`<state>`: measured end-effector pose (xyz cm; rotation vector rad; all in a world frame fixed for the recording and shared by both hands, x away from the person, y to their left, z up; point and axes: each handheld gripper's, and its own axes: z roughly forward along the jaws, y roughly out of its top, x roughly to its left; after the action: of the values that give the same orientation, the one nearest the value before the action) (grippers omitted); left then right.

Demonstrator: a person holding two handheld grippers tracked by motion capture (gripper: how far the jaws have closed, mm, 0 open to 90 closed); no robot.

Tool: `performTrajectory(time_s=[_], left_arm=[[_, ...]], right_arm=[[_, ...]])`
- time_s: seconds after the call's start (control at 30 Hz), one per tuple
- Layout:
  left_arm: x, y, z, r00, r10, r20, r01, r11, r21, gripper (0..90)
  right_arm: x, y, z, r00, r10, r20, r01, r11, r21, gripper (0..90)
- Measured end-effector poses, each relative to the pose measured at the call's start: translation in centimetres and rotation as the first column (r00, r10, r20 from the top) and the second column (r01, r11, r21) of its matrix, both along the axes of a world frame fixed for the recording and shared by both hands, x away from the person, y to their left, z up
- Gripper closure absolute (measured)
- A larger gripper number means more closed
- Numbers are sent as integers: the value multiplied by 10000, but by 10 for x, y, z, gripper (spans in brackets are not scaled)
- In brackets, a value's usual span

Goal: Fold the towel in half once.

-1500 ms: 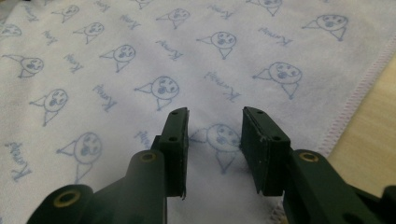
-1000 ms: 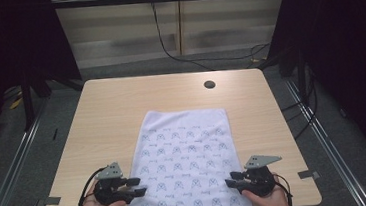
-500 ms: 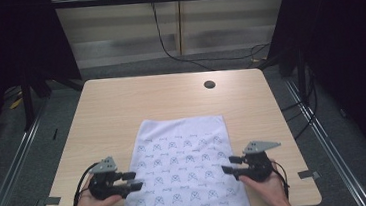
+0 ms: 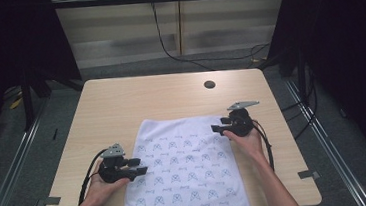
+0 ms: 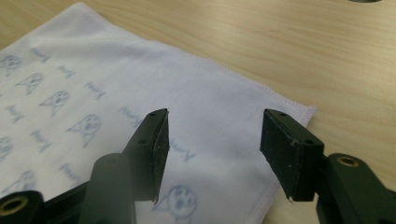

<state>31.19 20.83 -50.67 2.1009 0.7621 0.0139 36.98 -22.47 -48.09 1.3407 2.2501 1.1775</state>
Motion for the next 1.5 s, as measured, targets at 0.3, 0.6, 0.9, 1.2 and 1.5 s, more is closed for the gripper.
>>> performTrajectory(time_s=[0.3,0.6,0.9,1.2,1.5], left_arm=[[0,1,-1,10000,-94,-21,93,9999,-98,489],[-25,5,5,9949,-893,-459,898,9959,93,516],[17,16,23,9961,825,323,-805,9950,-600,507],[69,-1,10,9886,1481,-260,-1496,9863,-695,522],[89,-27,-2,9863,1586,-450,-1589,9873,-30,577]], right_arm=[[28,-2,-25,9973,-711,-172,690,9922,-1038,401],[5,13,-29,9995,-218,212,238,9949,-983,841],[-28,3,-11,9981,12,622,-4,9999,-136,875],[-42,-17,-9,9980,-177,599,152,9990,425,872],[-37,-13,-13,9985,-21,544,-6,9987,510,870]])
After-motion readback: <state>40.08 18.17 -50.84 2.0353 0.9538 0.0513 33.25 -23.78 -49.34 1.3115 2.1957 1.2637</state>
